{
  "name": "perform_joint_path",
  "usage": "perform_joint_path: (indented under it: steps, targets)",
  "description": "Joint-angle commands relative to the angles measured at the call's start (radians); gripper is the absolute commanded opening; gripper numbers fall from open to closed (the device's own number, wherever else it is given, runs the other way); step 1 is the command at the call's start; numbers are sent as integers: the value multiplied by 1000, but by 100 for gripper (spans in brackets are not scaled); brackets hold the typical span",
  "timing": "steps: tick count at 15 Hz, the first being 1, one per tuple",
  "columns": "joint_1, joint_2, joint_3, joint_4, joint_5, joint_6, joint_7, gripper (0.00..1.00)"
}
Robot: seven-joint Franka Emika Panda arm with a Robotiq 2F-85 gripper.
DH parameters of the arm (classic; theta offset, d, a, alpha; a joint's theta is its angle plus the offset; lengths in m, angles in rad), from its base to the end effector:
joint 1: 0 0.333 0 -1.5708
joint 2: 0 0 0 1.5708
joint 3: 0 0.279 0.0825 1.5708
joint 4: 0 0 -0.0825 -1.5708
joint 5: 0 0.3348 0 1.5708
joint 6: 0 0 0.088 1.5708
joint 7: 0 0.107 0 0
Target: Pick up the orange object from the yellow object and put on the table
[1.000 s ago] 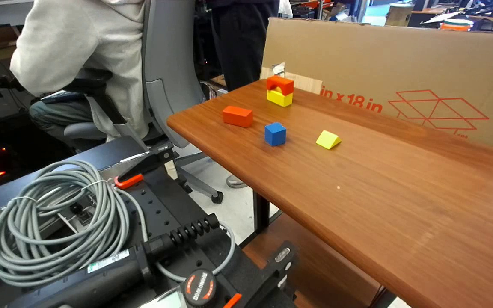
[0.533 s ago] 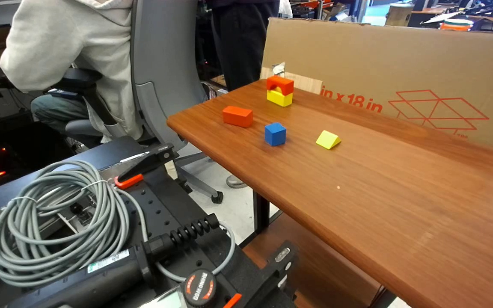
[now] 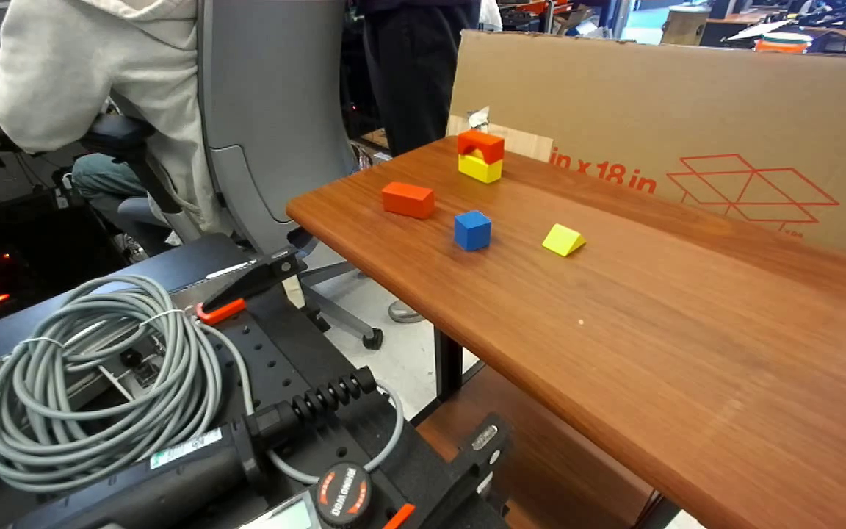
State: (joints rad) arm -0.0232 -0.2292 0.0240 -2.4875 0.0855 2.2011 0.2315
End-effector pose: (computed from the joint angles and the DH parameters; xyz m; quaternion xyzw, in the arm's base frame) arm 0.4099 0.0032 0.3629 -0.9891 0.1413 0.0319 0.0276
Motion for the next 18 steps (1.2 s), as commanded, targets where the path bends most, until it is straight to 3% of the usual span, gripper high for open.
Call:
perform_joint_path:
  steps: [1, 4, 8, 13, 18]
  targets:
    - [39, 204, 44, 122, -8, 175, 38, 100]
    - [70, 353, 59, 235, -20, 253, 11, 100]
    - [105, 528, 54, 415, -40, 247, -10, 100]
    - [149, 663, 37, 567, -134, 234, -12, 100]
    - [156, 766, 61, 659, -93, 226, -46, 100]
